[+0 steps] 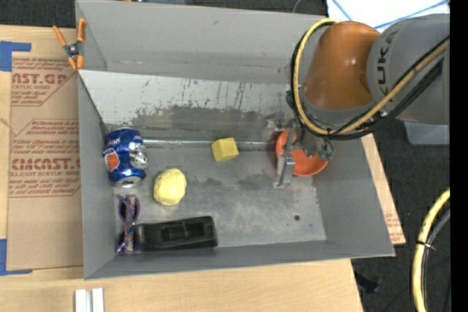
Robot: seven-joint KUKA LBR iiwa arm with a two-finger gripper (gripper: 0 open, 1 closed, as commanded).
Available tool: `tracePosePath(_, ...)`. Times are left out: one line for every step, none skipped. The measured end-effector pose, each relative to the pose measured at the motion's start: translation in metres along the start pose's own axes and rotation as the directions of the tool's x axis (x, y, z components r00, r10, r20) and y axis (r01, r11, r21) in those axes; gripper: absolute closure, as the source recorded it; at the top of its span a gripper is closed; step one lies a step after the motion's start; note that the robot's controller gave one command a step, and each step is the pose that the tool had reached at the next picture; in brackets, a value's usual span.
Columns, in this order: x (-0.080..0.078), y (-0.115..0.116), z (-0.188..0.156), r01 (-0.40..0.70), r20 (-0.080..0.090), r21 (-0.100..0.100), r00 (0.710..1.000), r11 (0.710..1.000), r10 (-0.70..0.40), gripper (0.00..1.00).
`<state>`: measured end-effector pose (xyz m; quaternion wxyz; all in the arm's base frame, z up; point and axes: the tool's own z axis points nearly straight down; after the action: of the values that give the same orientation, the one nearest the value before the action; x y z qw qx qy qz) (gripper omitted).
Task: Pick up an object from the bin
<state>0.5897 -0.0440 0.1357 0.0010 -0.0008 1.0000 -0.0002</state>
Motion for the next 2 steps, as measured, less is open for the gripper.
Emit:
tracePosePath(0.000, 0.000, 0.000, 0.000, 0.000, 0.000, 1.000, 1.000, 0.000, 0.00)
tracePosePath(-0.002, 0.049, 0.024, 0.099, 0.003, 0.001, 0.995, 0.995, -0.099, 0.00)
